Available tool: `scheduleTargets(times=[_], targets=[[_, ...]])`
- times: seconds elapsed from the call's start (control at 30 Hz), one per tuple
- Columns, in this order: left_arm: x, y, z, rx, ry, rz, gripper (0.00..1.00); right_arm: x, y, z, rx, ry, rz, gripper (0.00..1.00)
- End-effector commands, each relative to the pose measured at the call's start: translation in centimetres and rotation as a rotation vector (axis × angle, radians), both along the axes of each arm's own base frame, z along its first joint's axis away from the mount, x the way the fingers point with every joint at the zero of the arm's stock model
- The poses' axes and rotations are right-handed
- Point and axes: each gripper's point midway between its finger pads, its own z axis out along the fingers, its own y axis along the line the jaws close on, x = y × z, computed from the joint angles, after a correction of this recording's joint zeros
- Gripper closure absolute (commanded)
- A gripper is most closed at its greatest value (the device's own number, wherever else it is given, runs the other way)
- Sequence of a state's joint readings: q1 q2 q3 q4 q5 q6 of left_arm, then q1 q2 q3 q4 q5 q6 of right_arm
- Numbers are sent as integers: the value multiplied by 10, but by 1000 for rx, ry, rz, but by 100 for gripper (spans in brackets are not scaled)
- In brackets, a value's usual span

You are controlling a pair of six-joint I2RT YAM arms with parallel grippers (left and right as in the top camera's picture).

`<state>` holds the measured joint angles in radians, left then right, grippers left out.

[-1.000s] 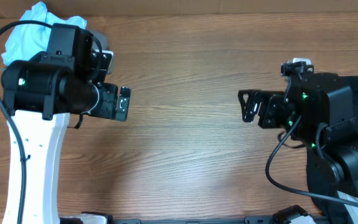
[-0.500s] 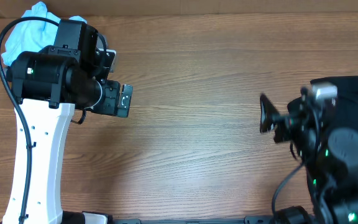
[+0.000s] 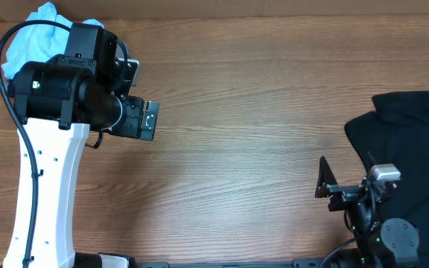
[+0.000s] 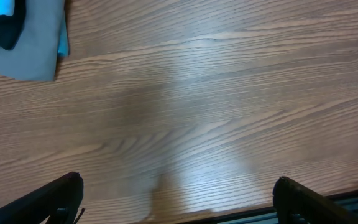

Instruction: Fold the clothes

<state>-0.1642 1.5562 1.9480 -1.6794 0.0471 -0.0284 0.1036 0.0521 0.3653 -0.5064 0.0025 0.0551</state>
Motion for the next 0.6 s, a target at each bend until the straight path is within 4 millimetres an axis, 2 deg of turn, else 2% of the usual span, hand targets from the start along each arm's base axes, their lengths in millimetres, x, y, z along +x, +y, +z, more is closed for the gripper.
scheduleTargets(times=[0.0, 0.5, 0.57], targets=[[0, -1, -1, 0, 2, 15, 0, 2, 0, -19, 28, 8, -5, 0], [0, -1, -1, 1, 2, 15, 0, 26, 2, -60, 31, -30, -4, 0], [0, -1, -1, 0, 2, 15, 0, 28, 2, -59, 33, -49, -3, 0]])
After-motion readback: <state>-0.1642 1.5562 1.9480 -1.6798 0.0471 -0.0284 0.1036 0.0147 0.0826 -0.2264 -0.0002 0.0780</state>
